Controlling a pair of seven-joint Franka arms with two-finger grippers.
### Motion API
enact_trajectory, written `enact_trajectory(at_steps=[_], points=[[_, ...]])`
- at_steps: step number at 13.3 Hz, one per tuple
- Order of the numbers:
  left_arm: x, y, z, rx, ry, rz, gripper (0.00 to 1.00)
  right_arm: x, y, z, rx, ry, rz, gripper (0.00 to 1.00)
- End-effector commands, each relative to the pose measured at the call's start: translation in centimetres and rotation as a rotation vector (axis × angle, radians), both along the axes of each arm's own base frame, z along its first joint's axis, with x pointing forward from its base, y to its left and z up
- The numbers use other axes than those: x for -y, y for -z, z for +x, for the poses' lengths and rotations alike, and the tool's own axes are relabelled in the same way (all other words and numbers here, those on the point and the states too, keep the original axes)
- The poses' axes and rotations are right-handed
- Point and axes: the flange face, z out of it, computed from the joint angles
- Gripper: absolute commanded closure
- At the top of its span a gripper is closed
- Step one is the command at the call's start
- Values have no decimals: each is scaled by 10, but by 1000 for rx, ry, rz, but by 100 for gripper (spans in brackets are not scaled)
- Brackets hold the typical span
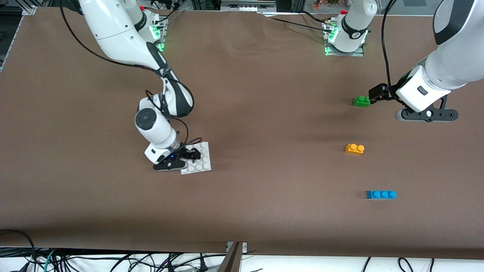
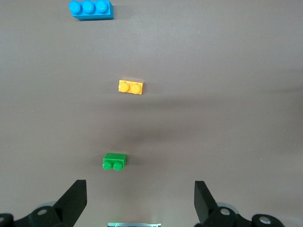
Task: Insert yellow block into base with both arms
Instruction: 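Slide the white base plate toward the table middle with the right gripper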
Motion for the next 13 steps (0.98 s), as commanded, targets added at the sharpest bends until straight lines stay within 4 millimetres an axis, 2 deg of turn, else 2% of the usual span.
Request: enact_trajectory(at_steps=[1,7,9,13], points=[[1,-8,0,-2,1,-26,0,-29,24,-9,-30,75,10,31],[2,-8,0,-2,2,-26,0,-96,20,-34,-62,143,32,31],[2,-8,0,-2,2,-26,0,-107,21,-40,-64,136,34,31],[2,-8,0,-2,2,-26,0,-142,20,-55,-52,128,39,31]])
